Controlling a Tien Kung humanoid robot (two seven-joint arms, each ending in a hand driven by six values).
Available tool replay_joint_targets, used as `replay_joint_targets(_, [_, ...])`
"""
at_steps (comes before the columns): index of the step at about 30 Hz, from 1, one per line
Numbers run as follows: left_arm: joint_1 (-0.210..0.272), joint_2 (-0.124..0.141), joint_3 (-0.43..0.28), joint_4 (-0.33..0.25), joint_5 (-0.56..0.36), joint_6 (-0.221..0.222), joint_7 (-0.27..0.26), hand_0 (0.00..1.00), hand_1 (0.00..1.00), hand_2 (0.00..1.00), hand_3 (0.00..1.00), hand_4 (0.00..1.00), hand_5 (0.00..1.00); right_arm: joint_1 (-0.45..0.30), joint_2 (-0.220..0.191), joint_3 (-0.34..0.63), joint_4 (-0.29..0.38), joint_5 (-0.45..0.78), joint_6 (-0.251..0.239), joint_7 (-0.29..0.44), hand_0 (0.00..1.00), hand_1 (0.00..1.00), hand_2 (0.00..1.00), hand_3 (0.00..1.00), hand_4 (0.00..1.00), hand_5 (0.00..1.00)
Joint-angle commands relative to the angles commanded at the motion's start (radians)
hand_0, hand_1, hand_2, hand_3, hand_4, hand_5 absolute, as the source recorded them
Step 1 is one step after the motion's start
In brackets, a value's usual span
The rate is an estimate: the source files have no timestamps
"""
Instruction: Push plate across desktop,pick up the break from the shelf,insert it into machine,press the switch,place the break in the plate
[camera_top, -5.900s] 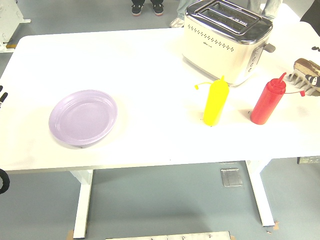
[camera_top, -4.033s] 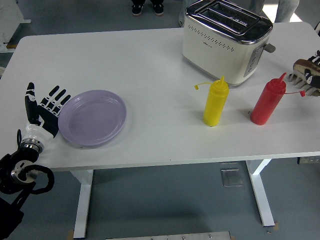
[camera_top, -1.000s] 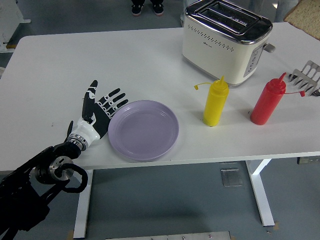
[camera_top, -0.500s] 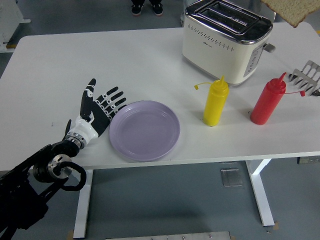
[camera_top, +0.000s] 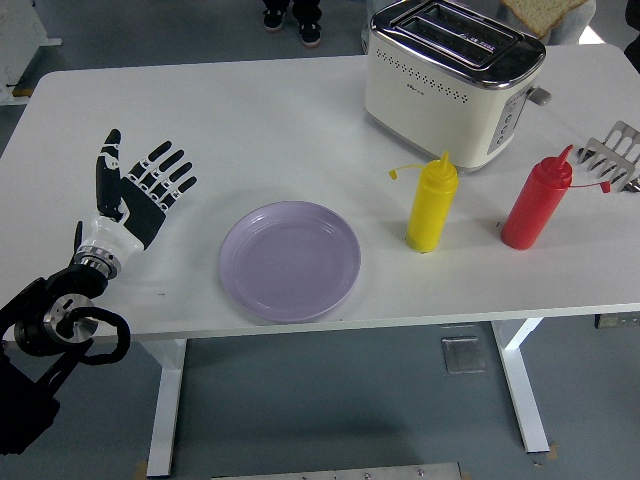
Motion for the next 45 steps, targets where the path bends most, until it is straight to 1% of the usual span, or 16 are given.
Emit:
replay_joint_targets(3, [0.022, 0.014, -0.051, -0.019, 0.011, 0.001, 0.001, 0.817, 0.765, 0.718, 0.687, 0.815, 0.998, 0.053, 0.022, -0.054, -0.042, 0.036, -0.012, -0.006, 0.428, 0.488, 0.474, 0.409, 0.116, 0.002])
replay_joint_targets(4, [0.031, 0.018, -0.071, -0.026, 0.015, 0.001, 0.002, 0.817, 0.765, 0.718, 0.687, 0.815, 0.998, 0.075, 0.035, -0.076, -0.065, 0.046, -0.019, -0.007, 0.428, 0.488, 0.474, 0.409, 0.116, 0.002])
replay_joint_targets(9, [0.055, 0.026, -0.124, -0.039, 0.025, 0.001, 0.003, 0.817, 0.764, 0.718, 0.687, 0.815, 0.998, 0.151, 0.085, -0.155, -0.155, 0.058, -0.038, -0.002, 0.425, 0.487, 0.474, 0.411, 0.114, 0.002])
replay_joint_targets(13, [0.069, 0.03, -0.154, -0.042, 0.029, 0.001, 0.004, 0.817, 0.763, 0.718, 0.686, 0.815, 0.998, 0.21, 0.137, -0.225, -0.242, 0.025, -0.045, 0.004, 0.426, 0.488, 0.475, 0.413, 0.114, 0.002])
replay_joint_targets(17, [0.079, 0.034, -0.174, -0.047, 0.033, 0.001, 0.005, 0.817, 0.763, 0.718, 0.686, 0.815, 0.998, 0.256, 0.184, -0.291, -0.325, -0.034, -0.033, 0.006, 0.426, 0.488, 0.475, 0.413, 0.114, 0.002])
replay_joint_targets(24, [0.096, 0.041, -0.202, -0.063, 0.04, 0.002, 0.007, 0.817, 0.763, 0.717, 0.686, 0.814, 0.998, 0.314, 0.247, -0.384, -0.451, -0.105, -0.026, 0.014, 0.424, 0.485, 0.477, 0.415, 0.112, 0.002])
replay_joint_targets(27, [0.112, 0.045, -0.229, -0.083, 0.048, 0.003, 0.009, 0.817, 0.763, 0.717, 0.686, 0.814, 0.998, 0.335, 0.273, -0.421, -0.503, -0.12, -0.018, 0.012, 0.422, 0.486, 0.479, 0.417, 0.112, 0.002])
replay_joint_targets(34, [0.134, 0.056, -0.276, -0.115, 0.048, 0.003, 0.014, 0.817, 0.763, 0.717, 0.686, 0.815, 0.998, 0.363, 0.312, -0.47, -0.57, -0.125, -0.013, 0.008, 0.422, 0.485, 0.48, 0.417, 0.112, 0.002])
replay_joint_targets(45, [0.137, 0.065, -0.301, -0.145, 0.027, 0.0, 0.022, 0.817, 0.763, 0.717, 0.686, 0.816, 0.998, 0.395, 0.373, -0.543, -0.67, -0.137, -0.032, 0.018, 0.416, 0.485, 0.482, 0.419, 0.114, 0.002])
